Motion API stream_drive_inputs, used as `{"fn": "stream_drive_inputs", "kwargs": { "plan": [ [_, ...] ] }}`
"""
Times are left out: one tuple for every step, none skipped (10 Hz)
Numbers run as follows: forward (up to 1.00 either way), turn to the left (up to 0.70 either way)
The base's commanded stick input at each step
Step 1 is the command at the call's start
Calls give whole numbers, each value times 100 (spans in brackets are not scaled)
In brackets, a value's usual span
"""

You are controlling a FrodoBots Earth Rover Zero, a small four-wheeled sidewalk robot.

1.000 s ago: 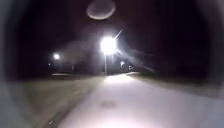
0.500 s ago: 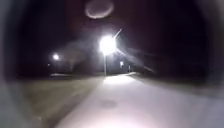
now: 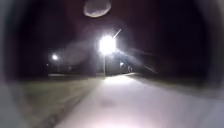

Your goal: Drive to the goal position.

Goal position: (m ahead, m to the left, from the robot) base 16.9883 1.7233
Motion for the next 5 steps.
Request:
{"fn": "stream_drive_inputs", "kwargs": {
  "plan": [
    [70,0],
    [70,0],
    [70,0],
    [70,0],
    [70,0]
  ]
}}
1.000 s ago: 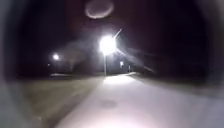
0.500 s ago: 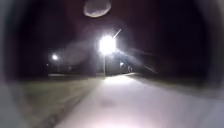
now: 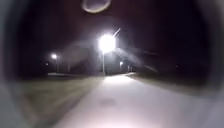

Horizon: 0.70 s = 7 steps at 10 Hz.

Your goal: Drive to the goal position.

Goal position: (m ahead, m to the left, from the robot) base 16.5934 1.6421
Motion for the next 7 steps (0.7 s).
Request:
{"fn": "stream_drive_inputs", "kwargs": {
  "plan": [
    [70,0],
    [70,0],
    [70,0],
    [70,0],
    [70,0],
    [70,0],
    [70,0]
  ]
}}
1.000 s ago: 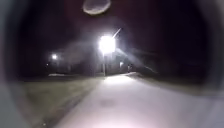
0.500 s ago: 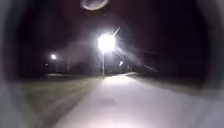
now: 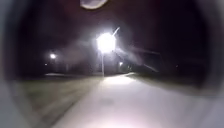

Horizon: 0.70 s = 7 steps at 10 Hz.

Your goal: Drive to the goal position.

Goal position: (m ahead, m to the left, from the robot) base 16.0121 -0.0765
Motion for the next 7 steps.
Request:
{"fn": "stream_drive_inputs", "kwargs": {
  "plan": [
    [70,0],
    [70,0],
    [70,0],
    [70,0],
    [70,0],
    [70,0],
    [70,-3]
  ]
}}
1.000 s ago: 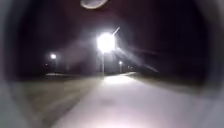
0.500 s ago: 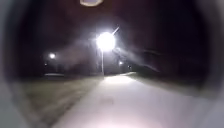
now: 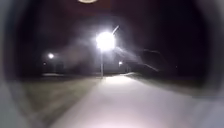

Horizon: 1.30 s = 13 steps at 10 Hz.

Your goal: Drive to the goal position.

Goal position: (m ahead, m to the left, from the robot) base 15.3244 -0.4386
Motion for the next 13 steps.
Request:
{"fn": "stream_drive_inputs", "kwargs": {
  "plan": [
    [70,-11],
    [70,-13],
    [70,0],
    [70,0],
    [70,0],
    [70,0],
    [70,0],
    [70,0],
    [70,0],
    [70,0],
    [70,0],
    [70,0],
    [70,0]
  ]
}}
